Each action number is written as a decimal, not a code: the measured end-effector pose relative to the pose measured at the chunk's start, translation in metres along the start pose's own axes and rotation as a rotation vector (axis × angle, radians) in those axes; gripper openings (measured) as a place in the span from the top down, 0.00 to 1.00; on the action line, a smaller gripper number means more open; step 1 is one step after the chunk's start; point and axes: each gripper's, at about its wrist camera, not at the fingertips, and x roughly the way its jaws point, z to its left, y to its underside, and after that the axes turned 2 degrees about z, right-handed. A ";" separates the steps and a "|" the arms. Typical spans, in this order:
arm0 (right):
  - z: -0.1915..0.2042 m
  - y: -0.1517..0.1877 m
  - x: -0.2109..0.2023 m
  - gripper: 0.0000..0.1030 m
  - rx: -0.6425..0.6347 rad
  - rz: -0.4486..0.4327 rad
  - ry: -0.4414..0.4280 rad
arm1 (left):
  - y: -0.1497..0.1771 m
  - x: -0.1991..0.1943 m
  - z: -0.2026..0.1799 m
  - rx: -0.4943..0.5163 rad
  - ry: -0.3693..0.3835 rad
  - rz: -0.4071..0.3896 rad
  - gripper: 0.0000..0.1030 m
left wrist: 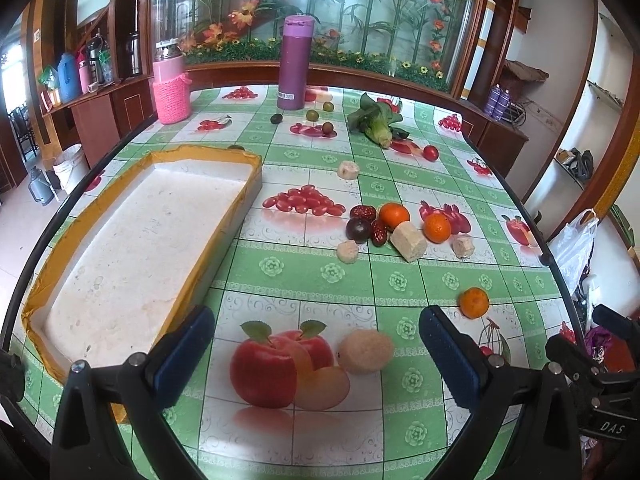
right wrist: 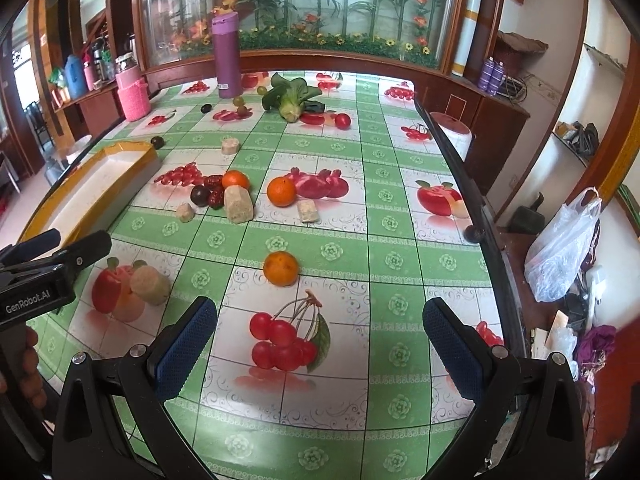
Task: Organize fruits
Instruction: 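Move both tools toward the fruits on the table, then grasp the orange with the right tool while the left tool grasps a small tan cake, then carry both held items over the white tray and open both tools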
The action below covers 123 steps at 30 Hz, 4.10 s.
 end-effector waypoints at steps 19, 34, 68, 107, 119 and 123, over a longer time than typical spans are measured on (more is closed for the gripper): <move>-0.001 -0.006 0.041 0.00 0.029 0.040 -0.065 | -0.008 0.009 0.011 0.075 -0.101 0.003 0.00; 0.013 -0.021 0.107 0.55 -0.029 0.140 -0.164 | -0.003 0.018 0.019 0.106 -0.131 0.046 0.00; -0.018 -0.008 0.082 0.69 -0.075 0.072 -0.198 | -0.048 0.116 -0.024 0.102 0.054 0.193 0.77; 0.168 -0.074 0.053 0.69 -0.296 0.031 -0.460 | -0.020 -0.013 0.157 -0.202 -0.086 0.008 0.77; 0.271 -0.097 0.071 0.70 -0.472 0.045 -0.521 | -0.009 0.005 0.218 -0.292 -0.156 0.050 0.77; 0.298 -0.095 0.091 0.70 -0.530 0.083 -0.522 | -0.008 0.015 0.223 -0.289 -0.161 0.073 0.77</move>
